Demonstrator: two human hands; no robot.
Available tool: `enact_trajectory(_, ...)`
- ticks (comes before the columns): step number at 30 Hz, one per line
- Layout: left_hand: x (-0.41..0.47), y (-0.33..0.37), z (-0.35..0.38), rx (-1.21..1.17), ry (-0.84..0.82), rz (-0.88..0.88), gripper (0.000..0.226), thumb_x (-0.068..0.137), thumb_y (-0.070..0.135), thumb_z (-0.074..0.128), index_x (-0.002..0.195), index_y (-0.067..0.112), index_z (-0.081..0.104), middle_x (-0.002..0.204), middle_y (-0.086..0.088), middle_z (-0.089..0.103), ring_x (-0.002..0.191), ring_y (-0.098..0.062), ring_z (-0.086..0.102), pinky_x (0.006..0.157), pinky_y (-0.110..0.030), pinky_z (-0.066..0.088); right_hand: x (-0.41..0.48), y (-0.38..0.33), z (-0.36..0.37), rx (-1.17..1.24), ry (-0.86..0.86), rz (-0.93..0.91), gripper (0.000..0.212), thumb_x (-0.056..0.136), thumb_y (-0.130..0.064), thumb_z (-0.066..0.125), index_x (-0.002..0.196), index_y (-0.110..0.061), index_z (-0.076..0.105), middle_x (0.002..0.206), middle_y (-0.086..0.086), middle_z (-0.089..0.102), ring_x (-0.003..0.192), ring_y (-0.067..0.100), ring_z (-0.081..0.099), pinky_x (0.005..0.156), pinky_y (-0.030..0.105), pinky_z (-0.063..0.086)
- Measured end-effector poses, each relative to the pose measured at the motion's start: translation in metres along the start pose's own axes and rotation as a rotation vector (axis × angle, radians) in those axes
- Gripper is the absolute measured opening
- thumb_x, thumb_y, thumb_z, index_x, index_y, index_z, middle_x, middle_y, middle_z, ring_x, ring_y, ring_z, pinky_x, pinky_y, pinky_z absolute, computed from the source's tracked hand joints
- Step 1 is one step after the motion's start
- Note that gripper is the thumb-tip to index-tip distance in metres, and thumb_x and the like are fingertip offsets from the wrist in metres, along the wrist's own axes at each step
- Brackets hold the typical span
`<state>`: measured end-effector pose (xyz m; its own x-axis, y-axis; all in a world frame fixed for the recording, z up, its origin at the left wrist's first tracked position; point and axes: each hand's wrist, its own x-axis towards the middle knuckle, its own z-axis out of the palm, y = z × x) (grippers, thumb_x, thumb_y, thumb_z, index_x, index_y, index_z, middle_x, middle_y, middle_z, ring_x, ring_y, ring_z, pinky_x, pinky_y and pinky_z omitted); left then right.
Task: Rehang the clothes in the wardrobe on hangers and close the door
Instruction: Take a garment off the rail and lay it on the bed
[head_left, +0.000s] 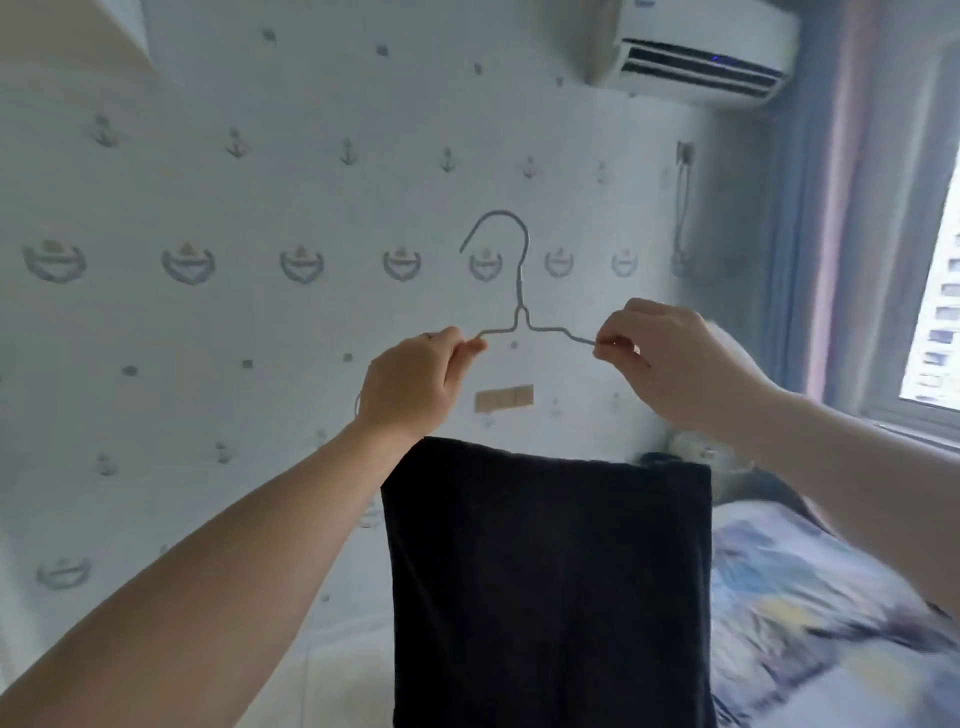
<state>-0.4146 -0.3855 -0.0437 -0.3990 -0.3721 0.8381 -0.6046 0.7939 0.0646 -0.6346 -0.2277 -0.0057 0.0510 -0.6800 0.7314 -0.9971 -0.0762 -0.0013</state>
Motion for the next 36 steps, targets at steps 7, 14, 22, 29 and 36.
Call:
enact_trajectory(7, 0.008, 0.038, 0.154, -0.255, -0.117, 0.199, 0.05, 0.099, 0.059, 0.028, 0.072, 0.02, 0.043, 0.054, 0.009, 0.04, 0.047, -0.017, 0.042, 0.048, -0.028, 0.029, -0.065, 0.086, 0.038, -0.138, -0.113, 0.304, 0.021, 0.099, -0.034, 0.049, 0.093, -0.022, 0.065, 0.09, -0.009, 0.06, 0.079, 0.02, 0.059, 0.072, 0.043, 0.053)
enact_trajectory(14, -0.009, 0.083, 0.269, -0.497, -0.326, 0.255, 0.053, 0.099, 0.054, 0.037, 0.071, 0.011, 0.05, 0.055, 0.004, 0.043, 0.051, -0.027, 0.049, 0.048, -0.036, 0.041, -0.13, 0.134, 0.075, -0.264, -0.179, 0.589, 0.024, 0.099, -0.038, 0.054, 0.084, -0.021, 0.061, 0.082, -0.011, 0.055, 0.075, 0.022, 0.056, 0.063, 0.035, 0.046)
enact_trajectory(22, -0.036, 0.152, 0.346, -0.753, -0.481, 0.387, 0.047, 0.099, 0.048, 0.048, 0.07, 0.012, 0.048, 0.06, -0.002, 0.048, 0.06, -0.037, 0.056, 0.053, -0.04, 0.044, -0.21, 0.145, 0.082, -0.363, -0.198, 0.869, 0.023, 0.097, -0.031, 0.059, 0.094, -0.012, 0.07, 0.092, 0.001, 0.064, 0.082, 0.029, 0.06, 0.072, 0.042, 0.051)
enact_trajectory(29, -0.062, 0.256, 0.376, -0.927, -0.552, 0.591, 0.043, 0.098, 0.051, 0.049, 0.07, 0.018, 0.044, 0.062, 0.001, 0.05, 0.062, -0.034, 0.057, 0.054, -0.036, 0.042, -0.296, 0.143, 0.04, -0.448, -0.19, 1.1, 0.025, 0.097, -0.03, 0.059, 0.093, -0.008, 0.069, 0.089, 0.002, 0.063, 0.08, 0.025, 0.057, 0.073, 0.046, 0.051)
enact_trajectory(36, -0.11, 0.373, 0.39, -1.052, -0.697, 0.756, 0.046, 0.1, 0.051, 0.048, 0.069, 0.017, 0.043, 0.059, 0.002, 0.046, 0.058, -0.033, 0.053, 0.051, -0.035, 0.038, -0.389, 0.144, -0.01, -0.517, -0.162, 1.318, 0.021, 0.096, -0.031, 0.061, 0.087, -0.013, 0.067, 0.08, -0.001, 0.06, 0.076, 0.022, 0.057, 0.069, 0.045, 0.051)
